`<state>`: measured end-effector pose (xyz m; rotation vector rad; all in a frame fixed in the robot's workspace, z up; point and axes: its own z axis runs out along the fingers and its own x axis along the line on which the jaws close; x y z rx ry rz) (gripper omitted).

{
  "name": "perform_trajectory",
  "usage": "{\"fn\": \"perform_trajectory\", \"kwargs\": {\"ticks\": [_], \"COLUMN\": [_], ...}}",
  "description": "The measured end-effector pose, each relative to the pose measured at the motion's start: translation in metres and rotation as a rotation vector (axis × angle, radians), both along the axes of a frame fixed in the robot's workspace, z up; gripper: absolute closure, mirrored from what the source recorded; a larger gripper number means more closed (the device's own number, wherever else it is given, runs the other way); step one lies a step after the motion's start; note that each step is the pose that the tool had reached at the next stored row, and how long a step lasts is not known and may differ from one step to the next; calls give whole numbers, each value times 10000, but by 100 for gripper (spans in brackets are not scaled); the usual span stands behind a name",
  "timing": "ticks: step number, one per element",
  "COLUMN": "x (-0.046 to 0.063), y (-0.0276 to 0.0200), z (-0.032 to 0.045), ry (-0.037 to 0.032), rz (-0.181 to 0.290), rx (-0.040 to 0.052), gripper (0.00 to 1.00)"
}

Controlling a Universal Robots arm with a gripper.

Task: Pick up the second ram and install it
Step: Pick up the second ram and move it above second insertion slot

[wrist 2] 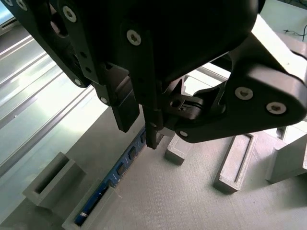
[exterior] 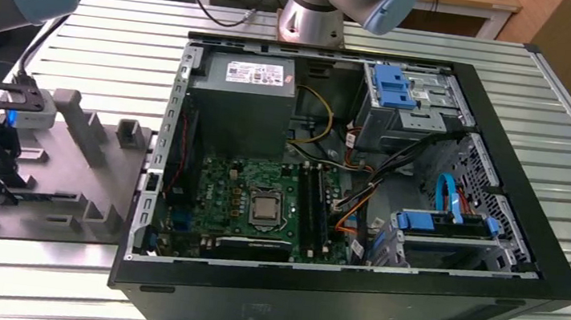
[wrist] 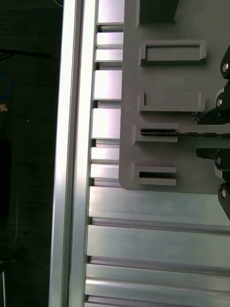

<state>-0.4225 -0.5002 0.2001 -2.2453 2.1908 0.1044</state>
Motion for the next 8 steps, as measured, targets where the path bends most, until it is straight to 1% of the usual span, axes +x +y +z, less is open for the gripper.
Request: {"fn": "perform_trajectory", "kwargs": {"ticks": [3, 4, 8], "x": [0, 0, 0], "y": [0, 0, 0], "z": [-1, -1, -1], "ry": [0, 0, 0], "rz": [0, 0, 0], "rx": [0, 0, 0], "gripper": [68, 75, 75]}}
